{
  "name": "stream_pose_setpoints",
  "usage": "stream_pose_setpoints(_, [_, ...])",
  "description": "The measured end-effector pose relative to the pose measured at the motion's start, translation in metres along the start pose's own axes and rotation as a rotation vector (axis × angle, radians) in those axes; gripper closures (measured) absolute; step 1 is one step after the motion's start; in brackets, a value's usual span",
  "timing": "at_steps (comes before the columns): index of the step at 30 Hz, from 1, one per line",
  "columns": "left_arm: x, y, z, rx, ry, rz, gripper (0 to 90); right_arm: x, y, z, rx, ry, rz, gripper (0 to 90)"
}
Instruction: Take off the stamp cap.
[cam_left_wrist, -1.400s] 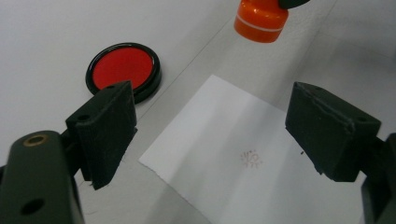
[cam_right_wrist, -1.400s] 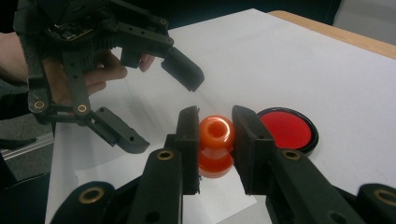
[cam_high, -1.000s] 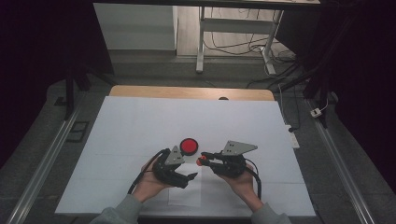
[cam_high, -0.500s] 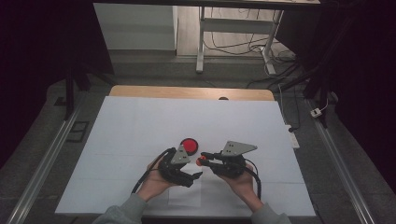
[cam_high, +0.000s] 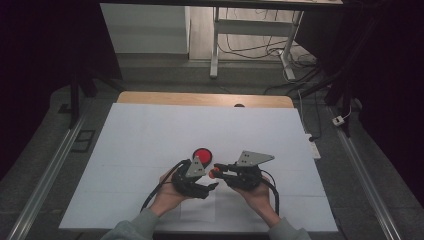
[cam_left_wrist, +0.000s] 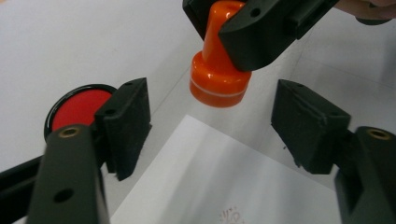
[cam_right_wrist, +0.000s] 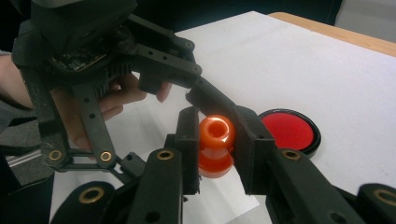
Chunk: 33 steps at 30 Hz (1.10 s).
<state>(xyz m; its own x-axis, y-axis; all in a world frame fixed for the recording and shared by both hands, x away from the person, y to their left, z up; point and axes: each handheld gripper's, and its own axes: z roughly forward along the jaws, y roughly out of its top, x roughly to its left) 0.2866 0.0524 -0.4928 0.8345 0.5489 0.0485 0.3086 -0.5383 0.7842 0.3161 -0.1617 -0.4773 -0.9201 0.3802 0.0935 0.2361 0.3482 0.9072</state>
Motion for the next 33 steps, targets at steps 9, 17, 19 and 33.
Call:
stream_pose_setpoints(9, [-0.0005,0.0001,-0.0006,-0.022,0.007,0.007,43.5,-0.0013,-0.001,0.0005,-0.006,0.005,0.017,72.0])
stream_pose_setpoints(17, [-0.0008,0.0001,0.0002,-0.022,-0.002,0.015,51.0,-0.0023,-0.0016,0.0003,-0.019,0.014,0.032,72.0])
stream_pose_setpoints(19, [-0.0004,0.0001,0.0001,-0.022,-0.003,0.015,53.3,-0.0023,-0.0017,0.0004,-0.021,0.015,0.035,72.1])
stream_pose_setpoints(33, [0.0008,-0.0006,0.001,-0.009,-0.02,0.016,60.2,-0.0029,-0.0023,0.0005,-0.032,0.019,0.044,72.1])
